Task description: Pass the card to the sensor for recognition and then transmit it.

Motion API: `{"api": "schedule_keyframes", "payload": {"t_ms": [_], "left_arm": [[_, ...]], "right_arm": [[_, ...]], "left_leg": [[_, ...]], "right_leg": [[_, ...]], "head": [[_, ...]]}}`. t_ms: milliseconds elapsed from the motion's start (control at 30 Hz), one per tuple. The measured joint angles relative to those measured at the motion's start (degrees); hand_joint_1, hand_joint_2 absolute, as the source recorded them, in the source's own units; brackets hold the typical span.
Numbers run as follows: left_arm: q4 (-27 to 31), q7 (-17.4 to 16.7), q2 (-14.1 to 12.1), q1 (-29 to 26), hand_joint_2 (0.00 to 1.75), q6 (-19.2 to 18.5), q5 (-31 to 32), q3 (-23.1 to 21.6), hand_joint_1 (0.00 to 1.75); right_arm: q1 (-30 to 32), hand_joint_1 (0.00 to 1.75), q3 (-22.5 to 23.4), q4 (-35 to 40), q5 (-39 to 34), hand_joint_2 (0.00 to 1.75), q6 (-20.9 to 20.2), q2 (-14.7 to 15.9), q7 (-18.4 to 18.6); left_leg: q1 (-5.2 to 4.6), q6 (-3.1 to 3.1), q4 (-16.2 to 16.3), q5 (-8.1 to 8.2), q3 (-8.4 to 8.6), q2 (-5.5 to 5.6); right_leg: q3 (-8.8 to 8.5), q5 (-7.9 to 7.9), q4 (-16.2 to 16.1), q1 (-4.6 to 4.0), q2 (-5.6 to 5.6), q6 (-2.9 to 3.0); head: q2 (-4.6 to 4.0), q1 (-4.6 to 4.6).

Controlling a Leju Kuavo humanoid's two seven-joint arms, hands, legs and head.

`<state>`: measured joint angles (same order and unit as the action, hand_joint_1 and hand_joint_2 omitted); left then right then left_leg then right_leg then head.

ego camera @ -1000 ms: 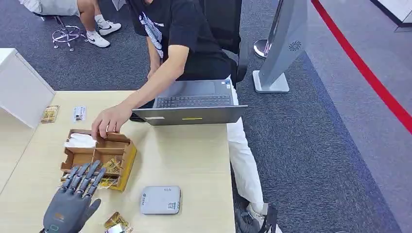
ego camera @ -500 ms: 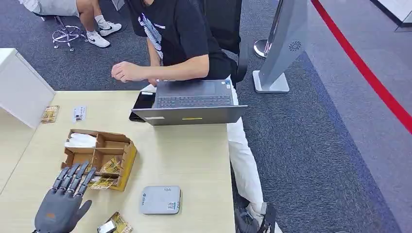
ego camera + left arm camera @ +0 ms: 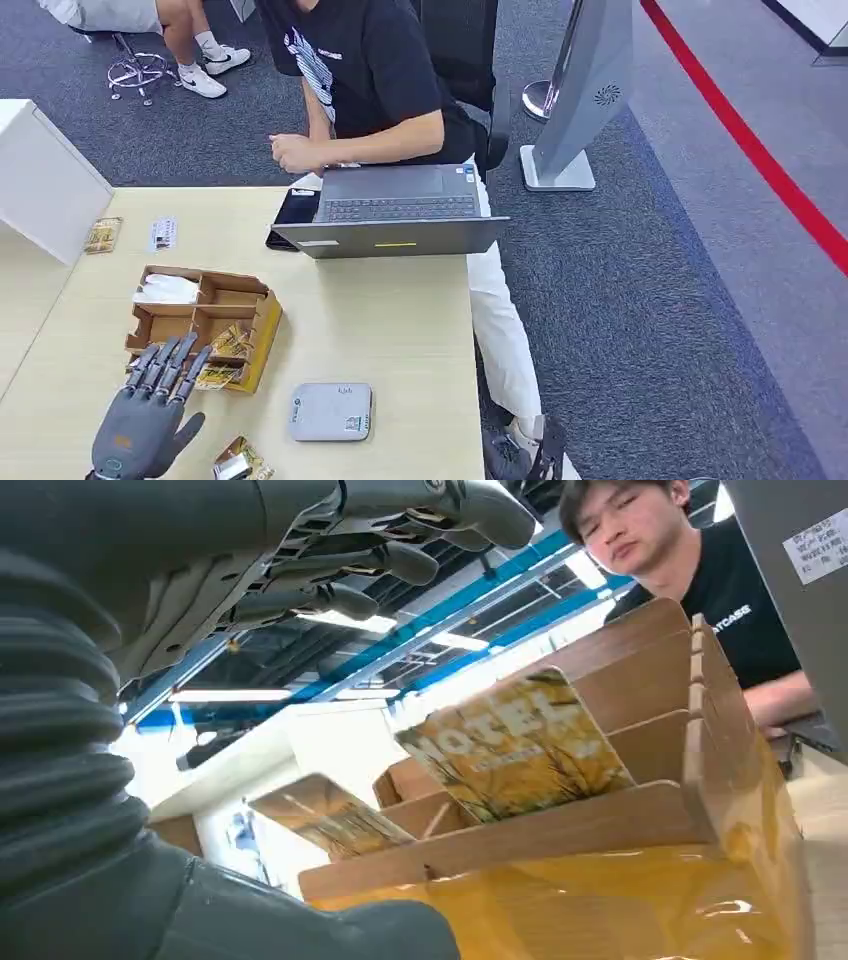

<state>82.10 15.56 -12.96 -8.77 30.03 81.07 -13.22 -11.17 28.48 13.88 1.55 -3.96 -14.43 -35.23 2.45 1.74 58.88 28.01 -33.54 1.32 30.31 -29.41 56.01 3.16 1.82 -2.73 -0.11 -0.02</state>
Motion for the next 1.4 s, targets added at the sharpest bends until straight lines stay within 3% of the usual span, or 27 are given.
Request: {"api": "schedule_keyframes", "payload": {"t_ms": [533, 567, 600, 967, 1400], "left_arm": [[-13.27, 0.17, 4.72, 6.7, 1.75, 5.18, 2.23, -0.02, 0.0], [-13.56, 0.17, 4.96, 6.88, 1.75, 5.55, 2.32, 0.0, 1.66], [-13.77, 0.19, 5.11, 7.04, 1.75, 5.89, 2.32, -0.02, 1.75], [-13.97, 2.44, 6.62, 7.45, 1.75, 9.37, 0.94, 0.02, 1.75], [-4.78, 10.05, 11.14, 6.01, 1.75, 9.57, -0.11, 5.29, 1.75]], "right_arm": [[-0.22, 0.0, -1.51, 0.0, 0.83, 1.75, 0.42, -0.04, 0.39], [-0.23, 0.0, -1.62, 0.0, 0.83, 1.75, 0.77, -0.04, 0.37], [-0.25, 0.0, -1.73, 0.0, 0.83, 1.75, 0.92, -0.04, 0.35], [-0.26, 0.0, -2.38, 0.0, 0.52, 1.75, 1.25, -0.13, 0.28], [-0.31, 0.0, -2.73, 0.02, -0.28, 1.75, 2.08, -0.17, 0.3]], "left_leg": [[0.0, 0.0, 0.0, 0.0, 0.0, 0.0], [0.0, 0.0, 0.0, 0.0, 0.0, 0.0], [0.0, 0.0, 0.0, 0.0, 0.0, 0.0], [0.0, 0.0, 0.0, 0.0, 0.0, -0.01], [0.0, 0.0, 0.0, 0.0, 0.0, 0.02]], "right_leg": [[0.01, 0.0, 0.0, 0.0, 0.02, 0.0], [0.01, 0.0, 0.0, 0.0, 0.01, 0.0], [0.01, 0.0, 0.0, 0.0, 0.01, 0.0], [0.0, 0.0, 0.0, 0.0, 0.02, 0.0], [-0.02, 0.0, 0.0, 0.0, -0.01, 0.0]], "head": [[0.0, 0.0], [0.0, 0.0], [0.0, -0.02], [0.02, -0.02], [0.0, 0.0]]}}
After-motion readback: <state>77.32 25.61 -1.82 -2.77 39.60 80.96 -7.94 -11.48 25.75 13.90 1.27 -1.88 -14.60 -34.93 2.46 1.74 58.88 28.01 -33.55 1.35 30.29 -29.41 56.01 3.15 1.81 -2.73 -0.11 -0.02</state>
